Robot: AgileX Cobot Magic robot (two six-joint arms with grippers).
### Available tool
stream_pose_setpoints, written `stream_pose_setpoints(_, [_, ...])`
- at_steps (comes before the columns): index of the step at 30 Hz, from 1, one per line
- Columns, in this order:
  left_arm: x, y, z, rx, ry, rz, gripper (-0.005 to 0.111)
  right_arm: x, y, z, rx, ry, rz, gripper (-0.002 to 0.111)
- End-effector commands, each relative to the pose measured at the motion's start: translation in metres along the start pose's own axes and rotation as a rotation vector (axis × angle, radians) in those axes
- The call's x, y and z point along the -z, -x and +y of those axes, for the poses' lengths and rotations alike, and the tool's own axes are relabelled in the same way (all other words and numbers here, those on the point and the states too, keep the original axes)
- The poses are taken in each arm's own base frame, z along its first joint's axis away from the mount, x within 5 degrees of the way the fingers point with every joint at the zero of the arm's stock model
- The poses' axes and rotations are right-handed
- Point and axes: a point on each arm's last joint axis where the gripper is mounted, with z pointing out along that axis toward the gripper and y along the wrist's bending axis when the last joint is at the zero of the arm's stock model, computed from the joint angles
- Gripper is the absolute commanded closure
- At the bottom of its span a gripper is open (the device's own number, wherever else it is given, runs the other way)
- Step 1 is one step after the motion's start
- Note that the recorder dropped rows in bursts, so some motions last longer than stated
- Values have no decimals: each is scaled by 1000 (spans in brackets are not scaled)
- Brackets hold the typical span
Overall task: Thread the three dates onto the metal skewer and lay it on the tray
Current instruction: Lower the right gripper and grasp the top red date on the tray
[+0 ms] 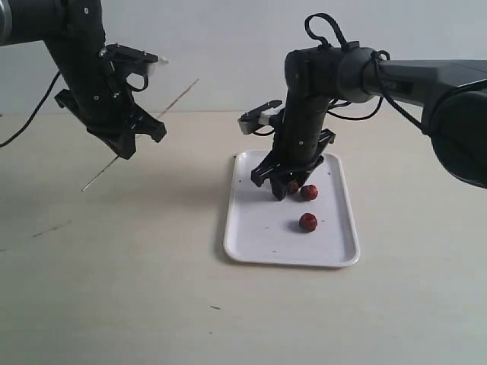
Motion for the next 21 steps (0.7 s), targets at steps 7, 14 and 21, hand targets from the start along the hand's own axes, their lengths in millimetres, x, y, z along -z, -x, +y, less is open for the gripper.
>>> stream_pose_setpoints(7, [4,1,-2,-1,-10,-25,107,0,-1,0,4,-1,23,72])
stream_pose_setpoints(14, [3,1,-3,0,-12,-23,107,2,-1,0,6,-3,24,80])
stream_pose_setpoints(21, [0,2,-2,-52,-11,-27,107,38,-8,-6,37,-20,46,80])
